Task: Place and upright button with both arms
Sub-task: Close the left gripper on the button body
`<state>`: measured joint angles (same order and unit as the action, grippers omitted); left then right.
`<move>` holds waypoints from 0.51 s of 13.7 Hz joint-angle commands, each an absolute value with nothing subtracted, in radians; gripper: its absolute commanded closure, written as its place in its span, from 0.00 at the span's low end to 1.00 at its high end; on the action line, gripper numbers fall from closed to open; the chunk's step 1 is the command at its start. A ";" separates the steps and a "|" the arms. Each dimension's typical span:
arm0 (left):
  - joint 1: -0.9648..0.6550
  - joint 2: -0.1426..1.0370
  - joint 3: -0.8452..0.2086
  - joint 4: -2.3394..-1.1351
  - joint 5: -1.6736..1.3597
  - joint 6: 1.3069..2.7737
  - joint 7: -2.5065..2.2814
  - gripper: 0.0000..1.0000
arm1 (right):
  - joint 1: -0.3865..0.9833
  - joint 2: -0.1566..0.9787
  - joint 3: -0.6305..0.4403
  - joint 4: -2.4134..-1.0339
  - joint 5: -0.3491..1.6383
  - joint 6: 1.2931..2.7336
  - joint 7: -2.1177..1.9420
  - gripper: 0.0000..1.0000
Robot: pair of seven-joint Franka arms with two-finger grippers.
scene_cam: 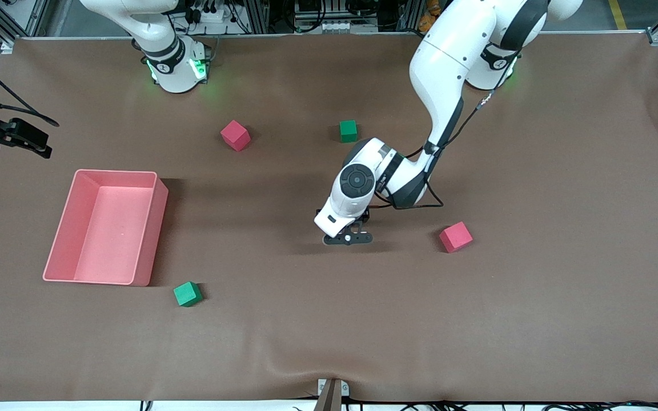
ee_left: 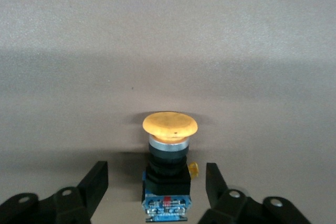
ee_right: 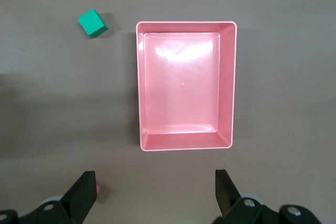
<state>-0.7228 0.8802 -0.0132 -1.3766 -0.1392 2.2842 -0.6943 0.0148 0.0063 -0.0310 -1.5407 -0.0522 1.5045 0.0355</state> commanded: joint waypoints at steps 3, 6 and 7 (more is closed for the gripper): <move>-0.730 0.902 -0.008 -1.358 -0.121 2.293 -0.692 0.18 | 0.003 0.002 -0.025 -1.548 -0.054 1.503 0.041 0.00; -0.730 0.902 -0.008 -1.358 -0.121 2.293 -0.695 0.27 | 0.000 0.002 -0.025 -1.548 -0.054 1.506 0.041 0.00; -0.730 0.902 -0.009 -1.358 -0.124 2.293 -0.704 0.45 | 0.000 0.002 -0.025 -1.546 -0.054 1.506 0.041 0.00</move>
<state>-0.7230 0.8908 -0.0134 -1.3765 -0.1384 2.2853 -0.6941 0.0125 0.0066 -0.0323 -1.5421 -0.0522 1.5045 0.0356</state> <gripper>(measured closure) 0.203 0.000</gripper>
